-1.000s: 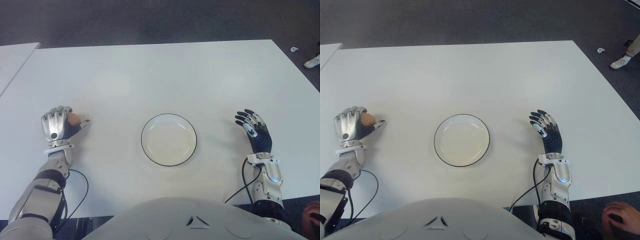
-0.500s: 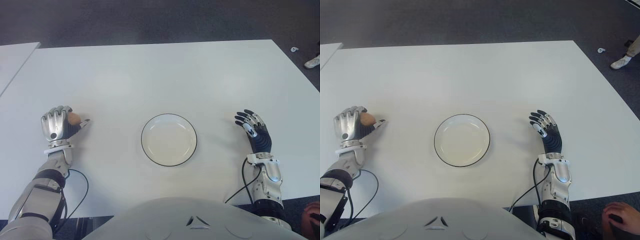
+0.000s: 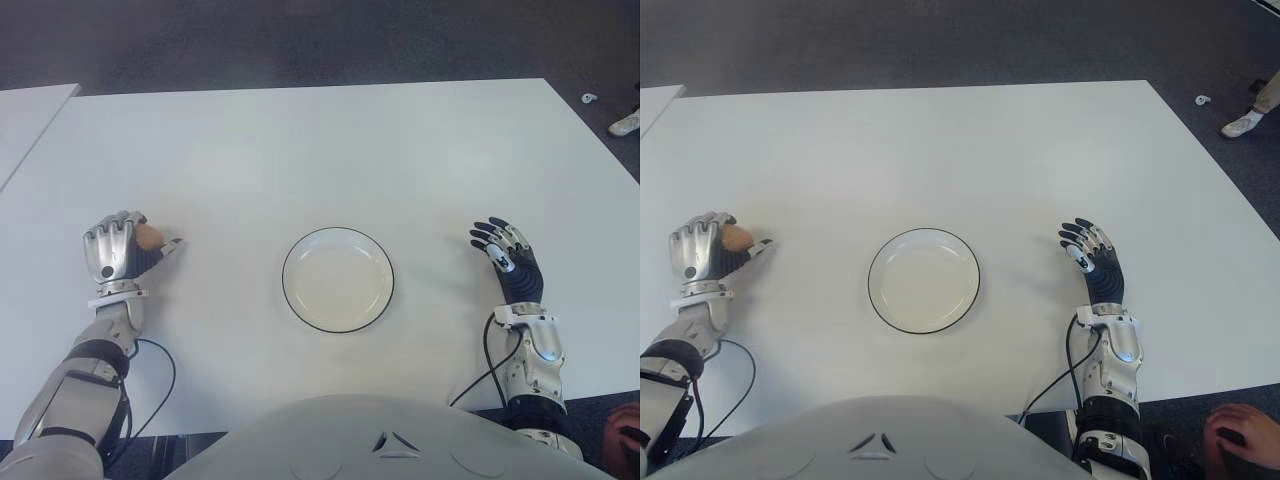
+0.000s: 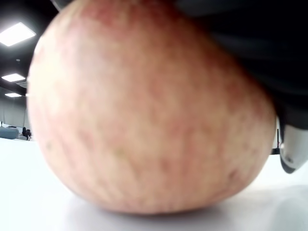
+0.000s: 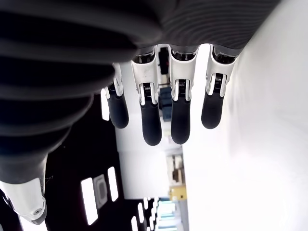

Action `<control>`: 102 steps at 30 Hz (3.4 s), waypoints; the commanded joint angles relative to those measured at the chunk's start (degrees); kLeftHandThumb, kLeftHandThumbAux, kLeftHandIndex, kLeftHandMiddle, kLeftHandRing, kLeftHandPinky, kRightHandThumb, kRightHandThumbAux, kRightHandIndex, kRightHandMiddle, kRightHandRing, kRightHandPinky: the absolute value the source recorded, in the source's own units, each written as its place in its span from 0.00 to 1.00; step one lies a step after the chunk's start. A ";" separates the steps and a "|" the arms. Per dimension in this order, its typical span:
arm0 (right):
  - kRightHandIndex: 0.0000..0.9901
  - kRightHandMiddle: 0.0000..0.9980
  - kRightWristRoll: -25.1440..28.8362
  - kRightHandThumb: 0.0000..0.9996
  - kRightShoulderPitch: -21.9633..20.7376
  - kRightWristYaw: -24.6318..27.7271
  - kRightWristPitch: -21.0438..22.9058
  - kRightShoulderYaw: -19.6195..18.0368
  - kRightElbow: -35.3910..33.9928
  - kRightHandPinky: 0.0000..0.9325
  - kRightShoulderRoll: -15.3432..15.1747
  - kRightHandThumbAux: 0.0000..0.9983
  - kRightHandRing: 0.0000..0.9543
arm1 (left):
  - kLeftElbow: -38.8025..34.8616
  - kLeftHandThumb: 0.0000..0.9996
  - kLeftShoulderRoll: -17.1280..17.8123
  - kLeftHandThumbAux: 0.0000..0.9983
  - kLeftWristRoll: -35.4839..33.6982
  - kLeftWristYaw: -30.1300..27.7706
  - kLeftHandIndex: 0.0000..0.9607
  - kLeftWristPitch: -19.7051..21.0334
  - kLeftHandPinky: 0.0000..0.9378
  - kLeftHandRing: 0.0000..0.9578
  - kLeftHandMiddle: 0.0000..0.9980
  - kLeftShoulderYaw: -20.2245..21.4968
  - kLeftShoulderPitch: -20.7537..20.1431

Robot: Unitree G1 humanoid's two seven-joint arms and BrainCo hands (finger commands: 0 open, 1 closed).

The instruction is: Put the apples into the plate.

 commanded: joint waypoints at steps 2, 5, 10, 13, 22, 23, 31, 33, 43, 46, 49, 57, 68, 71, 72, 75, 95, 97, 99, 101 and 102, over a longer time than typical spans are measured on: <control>0.21 0.30 0.69 0.39 -0.32 0.11 0.26 -0.09 1.34 0.29 0.34 0.61 0.29 | -6.46 0.75 -6.96 0.70 1.64 2.21 0.46 -0.44 0.93 0.92 0.89 -4.32 6.52; 0.21 0.30 0.56 0.39 -0.39 0.06 0.11 -0.03 1.50 0.29 0.48 0.61 0.29 | -15.24 0.75 -4.99 0.70 2.69 1.73 0.46 1.70 0.93 0.92 0.90 -3.70 8.14; 0.21 0.30 0.39 0.39 -0.46 -0.05 -0.11 0.09 1.68 0.29 0.67 0.61 0.29 | -33.19 0.75 -1.65 0.70 3.69 -3.62 0.46 6.01 0.93 0.92 0.90 -0.87 11.87; 0.21 0.30 0.21 0.39 -0.43 -0.15 -0.33 0.22 1.79 0.29 0.90 0.61 0.29 | -43.91 0.75 0.08 0.70 3.59 -8.42 0.46 7.90 0.93 0.92 0.90 1.26 14.11; 0.21 0.30 -0.34 0.39 -0.10 -0.49 -0.96 0.64 1.76 0.29 1.67 0.61 0.29 | -63.84 0.75 3.49 0.69 5.93 -20.38 0.46 9.86 0.92 0.92 0.89 4.86 17.61; 0.21 0.30 -0.38 0.39 -0.04 -0.54 -1.01 0.70 1.71 0.29 1.75 0.61 0.29 | -64.62 0.75 3.52 0.69 6.17 -21.18 0.46 9.87 0.92 0.92 0.89 4.97 17.84; 0.21 0.30 -0.57 0.39 0.33 -1.03 -1.44 1.25 1.37 0.29 2.10 0.61 0.29 | -69.74 0.75 2.54 0.69 8.99 -28.85 0.46 11.41 0.91 0.91 0.87 5.24 18.41; 0.21 0.30 -0.63 0.39 0.41 -1.19 -1.56 1.42 1.30 0.29 2.18 0.61 0.29 | -70.44 0.75 2.06 0.69 9.83 -30.75 0.46 11.64 0.91 0.91 0.87 4.94 18.01; 0.21 0.30 -1.03 0.39 0.64 -1.88 -1.98 2.11 1.11 0.29 2.67 0.61 0.29 | -72.22 0.75 -1.91 0.69 13.91 -36.52 0.46 10.82 0.90 0.90 0.85 1.48 13.68; 0.21 0.30 -1.32 0.39 0.85 -2.25 -2.23 2.48 0.93 0.29 3.05 0.61 0.29 | -71.86 0.75 -2.82 0.69 14.96 -36.89 0.46 9.51 0.90 0.90 0.85 0.27 11.60; 0.21 0.30 -1.61 0.39 1.10 -2.67 -2.46 2.91 0.65 0.29 3.41 0.61 0.29 | -70.96 0.75 -4.04 0.69 16.69 -37.24 0.46 7.80 0.90 0.89 0.84 -1.93 7.90; 0.21 0.30 -2.49 0.39 1.88 -3.96 -2.81 4.11 -0.47 0.29 4.43 0.61 0.29 | -68.62 0.75 -5.75 0.69 17.44 -37.51 0.46 3.39 0.90 0.89 0.83 -5.12 2.79; 0.21 0.30 -3.72 0.39 2.33 -5.72 -2.95 5.52 -1.53 0.29 5.54 0.61 0.29 | -67.22 0.75 -10.43 0.69 20.52 -41.44 0.46 0.62 0.90 0.89 0.83 -12.45 -1.03; 0.21 0.30 -4.01 0.39 2.44 -6.22 -2.98 5.94 -1.80 0.29 5.80 0.61 0.29 | -64.14 0.75 -11.69 0.69 21.55 -41.06 0.46 0.33 0.90 0.90 0.83 -13.73 -3.28; 0.21 0.30 -4.10 0.39 2.48 -6.36 -2.99 6.06 -1.87 0.29 5.88 0.61 0.29 | -63.51 0.75 -11.97 0.69 21.78 -40.92 0.46 0.34 0.90 0.90 0.83 -13.93 -3.69; 0.21 0.30 -4.45 0.39 2.64 -6.81 -3.04 6.43 -2.16 0.29 6.19 0.61 0.29 | -60.90 0.75 -12.76 0.69 22.46 -40.06 0.46 0.11 0.90 0.89 0.83 -14.66 -5.16; 0.21 0.30 -6.36 0.39 4.09 -9.33 -3.19 8.63 -4.42 0.29 7.96 0.61 0.29 | -55.43 0.75 -15.15 0.69 22.43 -37.85 0.46 -1.23 0.88 0.87 0.81 -18.88 -5.83; 0.21 0.30 -6.41 0.39 4.17 -9.43 -3.17 8.71 -4.54 0.29 8.00 0.61 0.29 | -55.33 0.75 -15.17 0.69 22.46 -37.89 0.46 -1.19 0.88 0.87 0.81 -19.03 -5.74; 0.21 0.30 -6.45 0.39 4.24 -9.52 -3.15 8.80 -4.65 0.29 8.03 0.61 0.29 | -55.21 0.75 -15.18 0.69 22.48 -37.91 0.46 -1.14 0.89 0.87 0.81 -19.22 -5.67; 0.21 0.30 -6.55 0.39 4.41 -9.68 -3.16 8.97 -4.87 0.29 8.14 0.61 0.29 | -54.91 0.75 -15.13 0.69 22.60 -37.80 0.46 -1.08 0.89 0.87 0.81 -19.51 -5.44; 0.21 0.30 -6.60 0.39 4.51 -9.75 -3.16 9.05 -5.00 0.29 8.19 0.61 0.29 | -54.70 0.75 -15.15 0.69 22.71 -37.74 0.46 -1.01 0.89 0.87 0.81 -19.71 -5.29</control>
